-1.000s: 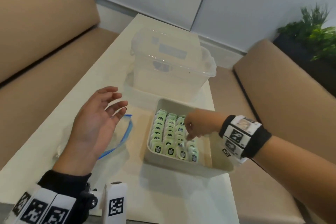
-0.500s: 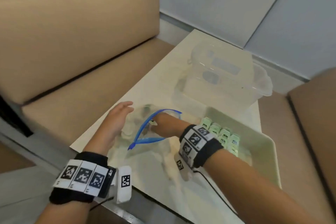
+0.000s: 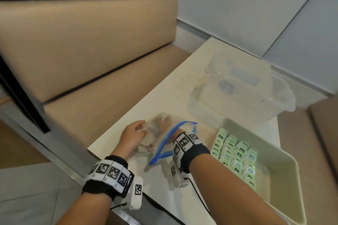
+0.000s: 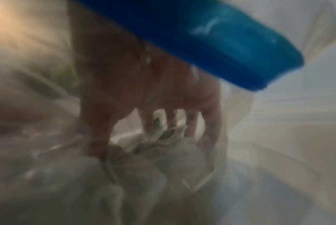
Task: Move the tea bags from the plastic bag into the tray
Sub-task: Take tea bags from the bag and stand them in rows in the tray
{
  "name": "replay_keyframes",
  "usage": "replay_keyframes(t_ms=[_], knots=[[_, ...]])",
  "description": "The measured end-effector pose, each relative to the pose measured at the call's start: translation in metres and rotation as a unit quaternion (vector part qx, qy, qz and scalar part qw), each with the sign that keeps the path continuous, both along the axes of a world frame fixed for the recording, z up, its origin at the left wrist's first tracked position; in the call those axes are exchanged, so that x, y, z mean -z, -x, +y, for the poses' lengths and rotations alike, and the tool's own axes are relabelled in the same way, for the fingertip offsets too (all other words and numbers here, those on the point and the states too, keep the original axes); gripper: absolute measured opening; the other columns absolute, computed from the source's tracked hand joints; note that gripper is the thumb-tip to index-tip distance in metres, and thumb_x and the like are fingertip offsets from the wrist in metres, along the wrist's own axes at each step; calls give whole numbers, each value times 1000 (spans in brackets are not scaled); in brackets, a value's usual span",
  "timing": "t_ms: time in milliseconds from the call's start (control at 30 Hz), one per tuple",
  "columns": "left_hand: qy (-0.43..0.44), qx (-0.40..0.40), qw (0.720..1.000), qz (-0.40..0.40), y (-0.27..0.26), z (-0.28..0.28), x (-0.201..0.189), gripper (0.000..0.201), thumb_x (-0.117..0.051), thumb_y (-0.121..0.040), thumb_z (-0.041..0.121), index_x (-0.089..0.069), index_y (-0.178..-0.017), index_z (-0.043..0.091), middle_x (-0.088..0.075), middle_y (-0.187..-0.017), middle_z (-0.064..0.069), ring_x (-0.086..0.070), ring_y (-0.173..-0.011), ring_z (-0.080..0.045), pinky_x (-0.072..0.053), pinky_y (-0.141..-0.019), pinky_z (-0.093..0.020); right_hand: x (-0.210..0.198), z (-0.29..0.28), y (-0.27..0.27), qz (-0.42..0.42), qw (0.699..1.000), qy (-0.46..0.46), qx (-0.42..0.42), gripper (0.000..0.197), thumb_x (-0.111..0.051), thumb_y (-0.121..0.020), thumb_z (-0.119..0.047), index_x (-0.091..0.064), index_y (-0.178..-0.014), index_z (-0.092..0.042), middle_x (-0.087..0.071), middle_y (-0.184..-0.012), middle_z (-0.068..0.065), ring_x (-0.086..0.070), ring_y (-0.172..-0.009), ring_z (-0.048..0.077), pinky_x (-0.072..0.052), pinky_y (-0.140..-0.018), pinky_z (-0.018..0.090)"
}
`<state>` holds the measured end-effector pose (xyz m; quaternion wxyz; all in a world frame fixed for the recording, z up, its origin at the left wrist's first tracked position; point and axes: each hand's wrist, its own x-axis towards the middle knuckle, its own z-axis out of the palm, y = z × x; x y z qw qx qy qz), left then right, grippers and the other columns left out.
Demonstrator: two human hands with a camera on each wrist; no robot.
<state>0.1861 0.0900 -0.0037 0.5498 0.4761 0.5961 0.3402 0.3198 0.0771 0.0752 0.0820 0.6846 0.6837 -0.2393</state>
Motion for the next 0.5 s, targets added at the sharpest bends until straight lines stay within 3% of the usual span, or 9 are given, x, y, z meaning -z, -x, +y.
replay_keyframes(t_ms=[100, 200, 267, 300, 367, 500], knots=[[-29, -26, 999, 26, -2, 0, 6, 23, -58, -84, 1, -67, -91, 21, -69, -102, 2, -64, -97, -20, -53, -89, -43, 3, -1, 9, -80, 992, 40, -86, 34, -45, -97, -18, -47, -129, -9, -46, -136, 12, -44, -125, 27, -32, -99, 30], [-44, -39, 997, 41, -3, 1, 8, 22, -60, -85, 2, -67, -84, 23, -69, -91, 4, -64, -89, -17, -53, -84, -36, 1, -1, 21, -79, 992, 45, -86, 23, -41, -97, -21, -55, -111, -8, -55, -113, 9, -51, -109, 27, -38, -94, 35], [-48, -53, 996, 44, -3, 1, 9, 23, -60, -86, 3, -65, -79, 24, -68, -87, 5, -63, -85, -17, -52, -79, -32, 0, -6, 22, -77, 990, 18, -118, 21, -39, -98, -17, -50, -81, -12, -49, -84, 3, -48, -92, 22, -38, -84, 30], [-51, -62, 996, 43, -3, 2, 9, 25, -58, -86, 2, -65, -78, 24, -67, -86, 4, -62, -84, -17, -52, -76, -32, 0, -6, 24, -69, 991, 12, -115, 23, -37, -98, -15, -45, -77, -13, -42, -77, 1, -44, -88, 20, -36, -81, 29], [-58, -72, 995, 46, -4, 2, 10, 26, -56, -86, -1, -65, -78, 23, -66, -84, 4, -61, -80, -16, -50, -71, -28, 5, -4, 26, -67, 991, 23, -109, 16, -36, -99, -13, -50, -91, -11, -42, -79, 3, -41, -86, 18, -36, -80, 29], [-63, -83, 993, 50, -3, 3, 10, 29, -56, -87, -2, -63, -75, 24, -64, -80, 5, -58, -73, -11, -45, -63, -22, 5, -4, 21, -16, 996, 41, -83, 24, -35, -100, -13, -55, -110, -5, -50, -99, 10, -41, -88, 17, -38, -86, 27]])
